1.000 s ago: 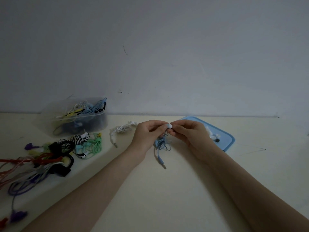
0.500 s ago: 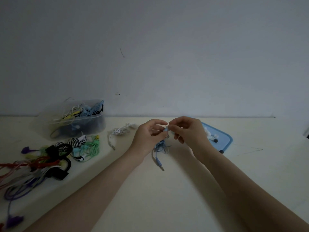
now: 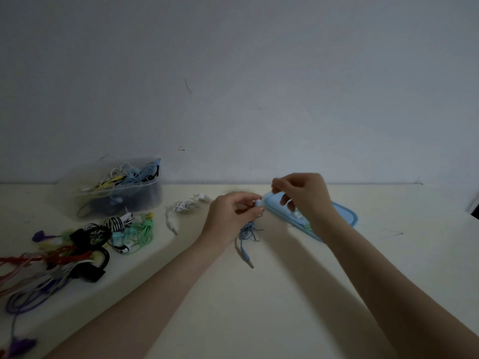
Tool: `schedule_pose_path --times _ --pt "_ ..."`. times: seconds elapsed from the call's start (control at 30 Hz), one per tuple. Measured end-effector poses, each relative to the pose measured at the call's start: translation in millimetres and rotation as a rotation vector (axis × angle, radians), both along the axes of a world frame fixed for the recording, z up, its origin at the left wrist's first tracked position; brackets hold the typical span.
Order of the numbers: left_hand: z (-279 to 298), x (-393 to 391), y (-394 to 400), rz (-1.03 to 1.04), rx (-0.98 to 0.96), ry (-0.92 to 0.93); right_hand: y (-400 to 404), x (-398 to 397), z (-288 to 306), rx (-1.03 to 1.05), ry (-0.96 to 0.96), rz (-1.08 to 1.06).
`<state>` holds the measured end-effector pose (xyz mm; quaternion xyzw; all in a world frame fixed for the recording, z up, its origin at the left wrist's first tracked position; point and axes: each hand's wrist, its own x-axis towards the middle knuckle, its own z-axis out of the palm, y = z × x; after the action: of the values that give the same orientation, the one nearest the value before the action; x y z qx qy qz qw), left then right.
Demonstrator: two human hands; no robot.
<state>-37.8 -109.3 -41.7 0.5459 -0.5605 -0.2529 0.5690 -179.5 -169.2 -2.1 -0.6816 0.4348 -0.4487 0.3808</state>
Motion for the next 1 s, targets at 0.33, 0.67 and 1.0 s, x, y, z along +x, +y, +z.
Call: schedule_pose_path --times 0.33,0.67,1.0 --pt "-5 -7 -2 -0.032 -0.054 -0.255 -20 -32 7 -0.171 0.682 -0.100" --pt "-2 -5 -1 -0.026 -0.135 -0.238 -14 -24 4 -0.160 0.943 0.015" --pt "-1 -6 0 -0.008 -0.092 -0.174 -14 -23 7 -0.262 0.753 -0.024"
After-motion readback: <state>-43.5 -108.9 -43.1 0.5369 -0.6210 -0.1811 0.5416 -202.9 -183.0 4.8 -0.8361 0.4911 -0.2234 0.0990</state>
